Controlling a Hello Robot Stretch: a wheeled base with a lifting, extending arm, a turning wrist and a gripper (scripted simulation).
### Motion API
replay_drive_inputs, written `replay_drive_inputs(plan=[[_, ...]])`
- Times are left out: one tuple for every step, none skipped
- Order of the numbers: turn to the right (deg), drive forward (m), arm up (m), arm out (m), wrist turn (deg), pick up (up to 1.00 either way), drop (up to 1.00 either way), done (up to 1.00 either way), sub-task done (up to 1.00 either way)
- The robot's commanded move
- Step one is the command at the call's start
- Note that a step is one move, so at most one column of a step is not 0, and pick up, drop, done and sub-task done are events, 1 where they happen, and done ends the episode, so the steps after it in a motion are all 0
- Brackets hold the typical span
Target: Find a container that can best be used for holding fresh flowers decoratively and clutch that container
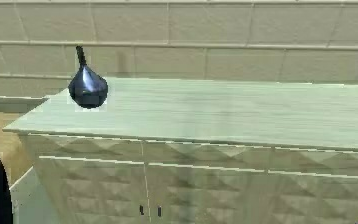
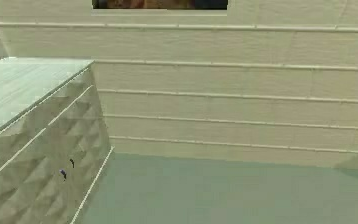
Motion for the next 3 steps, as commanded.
replay_drive_inputs(plan=[[-45.0,0.00,0.00,0.00,0.0,0.00,0.00,0.00,0.00],[-45.0,0.00,0.00,0.00,0.0,0.00,0.00,0.00,0.00],[-21.0,0.00,0.00,0.00,0.0,0.00,0.00,0.00,0.00]])
